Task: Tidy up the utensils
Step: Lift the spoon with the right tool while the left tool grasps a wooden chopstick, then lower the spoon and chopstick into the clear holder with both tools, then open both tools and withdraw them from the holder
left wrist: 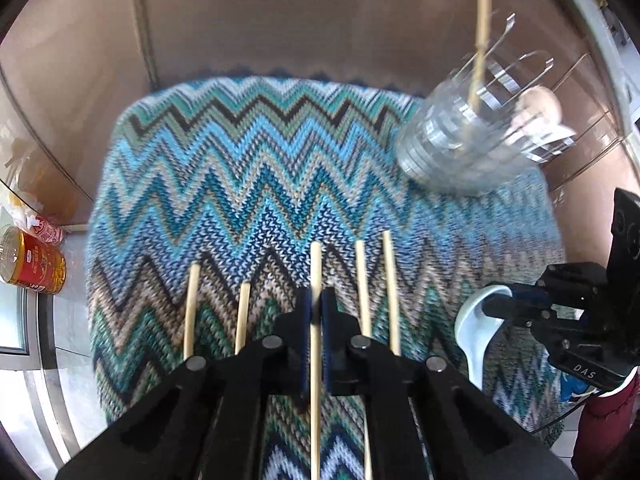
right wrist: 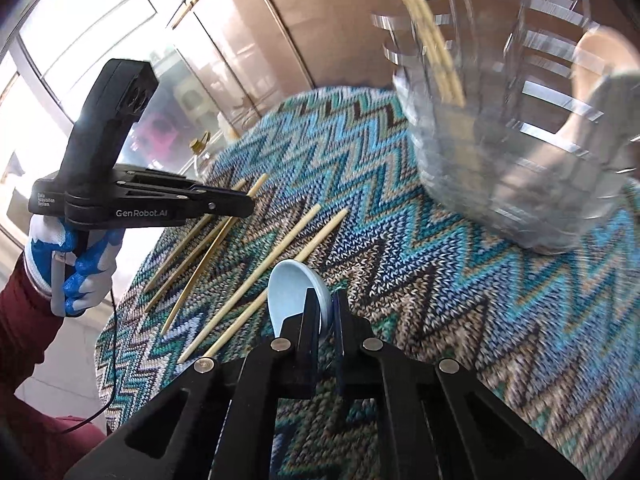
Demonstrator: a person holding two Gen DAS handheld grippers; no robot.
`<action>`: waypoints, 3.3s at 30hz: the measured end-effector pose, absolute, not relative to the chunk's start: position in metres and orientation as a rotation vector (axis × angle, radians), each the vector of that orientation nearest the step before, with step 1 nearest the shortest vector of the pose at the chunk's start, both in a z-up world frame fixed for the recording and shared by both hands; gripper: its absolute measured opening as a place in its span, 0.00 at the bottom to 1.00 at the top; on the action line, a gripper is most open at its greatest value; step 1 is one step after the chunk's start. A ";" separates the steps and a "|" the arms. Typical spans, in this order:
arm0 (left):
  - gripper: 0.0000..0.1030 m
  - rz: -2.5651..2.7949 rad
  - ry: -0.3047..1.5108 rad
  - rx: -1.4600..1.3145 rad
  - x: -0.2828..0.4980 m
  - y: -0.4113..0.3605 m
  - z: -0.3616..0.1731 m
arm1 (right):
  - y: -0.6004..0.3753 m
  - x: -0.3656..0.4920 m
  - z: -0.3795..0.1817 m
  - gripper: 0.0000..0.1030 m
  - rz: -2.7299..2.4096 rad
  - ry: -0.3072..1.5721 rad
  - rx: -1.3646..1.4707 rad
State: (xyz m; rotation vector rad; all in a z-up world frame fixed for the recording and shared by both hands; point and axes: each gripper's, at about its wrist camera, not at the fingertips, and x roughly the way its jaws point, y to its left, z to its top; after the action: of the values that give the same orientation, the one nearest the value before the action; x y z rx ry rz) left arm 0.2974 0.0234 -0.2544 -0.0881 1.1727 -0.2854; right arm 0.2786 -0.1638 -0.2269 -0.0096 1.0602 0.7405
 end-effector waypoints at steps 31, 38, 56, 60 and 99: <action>0.04 -0.275 0.472 -0.200 0.087 0.064 -0.011 | -0.222 0.085 -0.011 0.06 0.320 0.426 -0.001; 0.04 -0.289 0.367 -0.240 0.121 0.034 0.013 | -0.231 0.113 0.008 0.06 0.226 0.320 0.001; 0.04 -0.272 0.150 -0.306 0.294 -0.067 -0.018 | -0.240 0.276 -0.046 0.06 0.088 0.214 -0.020; 0.04 -0.257 0.148 -0.305 0.322 -0.081 -0.042 | -0.241 0.296 -0.066 0.06 0.071 0.213 -0.039; 0.42 -0.040 -0.004 -0.148 0.176 -0.012 0.013 | -0.247 0.163 -0.006 0.30 0.032 0.123 -0.003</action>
State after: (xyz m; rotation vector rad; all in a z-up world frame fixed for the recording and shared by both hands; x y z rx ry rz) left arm 0.1755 -0.0116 0.0131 -0.1482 -0.0043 -0.0395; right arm 0.1634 -0.2465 -0.0062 -0.0025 0.1229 0.0320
